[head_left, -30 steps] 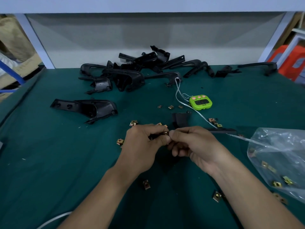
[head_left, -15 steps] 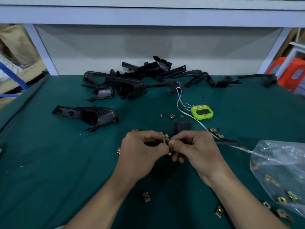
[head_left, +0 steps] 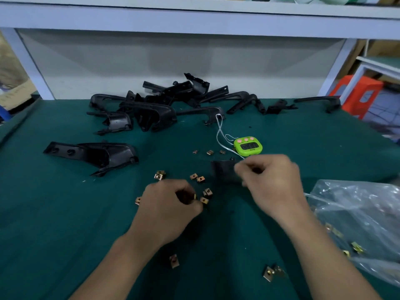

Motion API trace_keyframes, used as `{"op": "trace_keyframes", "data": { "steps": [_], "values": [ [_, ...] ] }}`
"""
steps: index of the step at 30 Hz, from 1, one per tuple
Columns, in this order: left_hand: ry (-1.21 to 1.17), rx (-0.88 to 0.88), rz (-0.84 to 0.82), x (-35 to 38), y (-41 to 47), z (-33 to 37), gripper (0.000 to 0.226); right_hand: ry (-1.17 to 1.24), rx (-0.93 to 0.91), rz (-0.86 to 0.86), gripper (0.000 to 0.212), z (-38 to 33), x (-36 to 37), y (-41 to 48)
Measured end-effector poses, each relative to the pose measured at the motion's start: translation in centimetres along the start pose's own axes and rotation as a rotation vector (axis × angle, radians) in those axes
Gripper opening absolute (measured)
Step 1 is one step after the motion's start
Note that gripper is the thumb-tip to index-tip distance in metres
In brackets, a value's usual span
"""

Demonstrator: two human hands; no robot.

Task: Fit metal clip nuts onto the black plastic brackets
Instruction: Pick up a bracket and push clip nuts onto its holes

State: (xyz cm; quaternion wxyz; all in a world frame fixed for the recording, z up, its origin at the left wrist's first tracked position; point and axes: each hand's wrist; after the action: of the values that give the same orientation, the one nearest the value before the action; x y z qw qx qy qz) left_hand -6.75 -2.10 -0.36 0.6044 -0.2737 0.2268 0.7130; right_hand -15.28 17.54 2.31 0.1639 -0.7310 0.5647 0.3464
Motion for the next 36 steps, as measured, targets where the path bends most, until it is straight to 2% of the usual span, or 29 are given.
{"op": "trace_keyframes", "data": {
  "steps": [2, 4, 6, 8, 11, 13, 16, 18, 20, 24, 26, 29, 31, 33, 34, 36],
  "values": [
    [0.099, -0.015, 0.010, 0.2, 0.0, -0.3, 0.009, -0.196, 0.127, 0.158, 0.012, 1.6, -2.3, 0.9],
    [0.203, 0.007, 0.039, 0.3, 0.0, -0.5, 0.009, -0.291, 0.274, 0.107, 0.011, 2.9, -3.2, 1.7],
    [0.269, 0.050, 0.076, 0.5, 0.0, -0.2, 0.014, -0.393, 0.342, -0.027, 0.015, 3.6, -2.7, 2.0],
    [0.259, 0.060, 0.104, 0.6, 0.0, 0.0, 0.021, -0.421, 0.379, -0.079, 0.016, 3.9, -2.1, 2.2],
    [0.233, 0.055, 0.109, 0.6, -0.1, 0.2, 0.026, -0.314, 0.440, -0.061, 0.019, 4.6, -2.1, 2.9],
    [0.232, 0.063, 0.115, 0.6, -0.1, 0.1, 0.026, -0.328, 0.451, -0.064, 0.020, 4.9, -2.1, 2.9],
    [0.204, 0.085, 0.119, 0.7, -0.2, 0.2, 0.024, -0.392, 0.315, 0.015, 0.011, 4.7, -1.8, 2.1],
    [0.167, 0.131, 0.136, 0.8, -0.3, 0.4, 0.021, -0.220, 0.200, 0.107, 0.016, 4.0, -1.6, 1.4],
    [0.093, 0.199, 0.168, 0.9, -0.5, 0.8, 0.023, 0.075, 0.106, 0.088, 0.017, 2.3, -1.0, 0.9],
    [-0.064, 0.334, 0.160, 1.1, -1.0, 1.4, 0.047, 0.648, 0.032, -0.321, 0.014, -1.3, 1.5, -0.7],
    [-0.124, 0.377, 0.123, 0.9, -1.0, 1.4, 0.049, 0.742, 0.031, -0.433, 0.021, -1.8, 2.1, -1.2],
    [-0.252, 0.320, 0.064, 0.4, -0.8, 1.3, 0.030, 0.775, 0.062, -0.498, 0.025, -2.0, 2.1, -1.2],
    [-0.339, 0.217, 0.079, 0.1, -0.5, 1.2, 0.023, 0.660, 0.080, -0.371, 0.018, -1.6, 2.0, -1.0],
    [-0.423, 0.135, 0.096, 0.0, -0.1, 1.0, 0.018, 0.232, 0.107, -0.081, 0.005, -0.5, 1.7, -0.3],
    [-0.492, 0.106, 0.089, -0.1, 0.1, 1.0, 0.017, 0.035, 0.137, 0.006, 0.012, -0.2, 1.6, -0.2],
    [-0.686, 0.059, 0.051, -0.2, 0.2, 1.0, 0.020, -0.166, 0.225, -0.039, 0.044, 0.3, 2.1, -0.3]
  ]
}}
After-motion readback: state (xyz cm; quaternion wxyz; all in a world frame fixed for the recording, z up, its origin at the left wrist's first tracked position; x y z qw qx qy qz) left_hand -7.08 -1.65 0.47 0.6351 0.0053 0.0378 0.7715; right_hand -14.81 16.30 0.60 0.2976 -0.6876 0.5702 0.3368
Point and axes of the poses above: each hand's wrist, its own y-axis towards the middle knuckle, its own x-axis out of the palm, z = x × y, and after that the axes turned 13 degrees about -z, right-handed
